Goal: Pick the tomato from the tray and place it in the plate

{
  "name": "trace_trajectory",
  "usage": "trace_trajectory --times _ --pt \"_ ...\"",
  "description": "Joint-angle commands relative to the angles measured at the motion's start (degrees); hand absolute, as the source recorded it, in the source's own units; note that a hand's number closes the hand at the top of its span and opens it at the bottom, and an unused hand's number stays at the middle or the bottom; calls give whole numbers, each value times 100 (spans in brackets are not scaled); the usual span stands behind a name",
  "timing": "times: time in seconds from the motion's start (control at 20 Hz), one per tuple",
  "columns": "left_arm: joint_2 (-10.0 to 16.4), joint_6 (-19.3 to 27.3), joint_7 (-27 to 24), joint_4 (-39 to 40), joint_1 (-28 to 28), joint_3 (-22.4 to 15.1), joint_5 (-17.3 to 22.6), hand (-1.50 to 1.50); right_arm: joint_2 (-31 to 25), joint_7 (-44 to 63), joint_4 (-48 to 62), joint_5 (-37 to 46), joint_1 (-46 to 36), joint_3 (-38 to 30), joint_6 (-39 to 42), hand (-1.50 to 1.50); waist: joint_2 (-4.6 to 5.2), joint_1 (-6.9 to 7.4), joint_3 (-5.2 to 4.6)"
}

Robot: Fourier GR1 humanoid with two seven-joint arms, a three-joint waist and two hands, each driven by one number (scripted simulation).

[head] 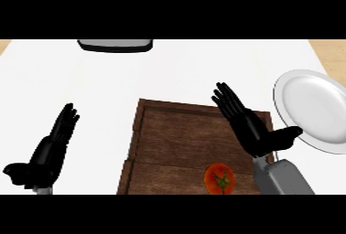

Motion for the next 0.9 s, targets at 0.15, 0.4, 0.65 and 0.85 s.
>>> trace_trajectory --times 0.15,0.4,0.65,0.85 --pt "173 26 567 316 -494 276 111 0 -830 -167 -755 -152 -676 360 1899 150 -32 -12 289" --pt "230 47 1244 552 -834 305 176 0 -1233 -1881 -583 1492 -890 -392 993 -150 12 -108 305" --pt "119 52 1666 680 -1224 185 115 0 -1359 -4024 826 1646 -444 -206 2427 -150 19 89 294" --pt "52 71 1620 415 -1023 141 110 0 -2058 -4735 657 2807 -423 41 2111 -150 -15 115 293"
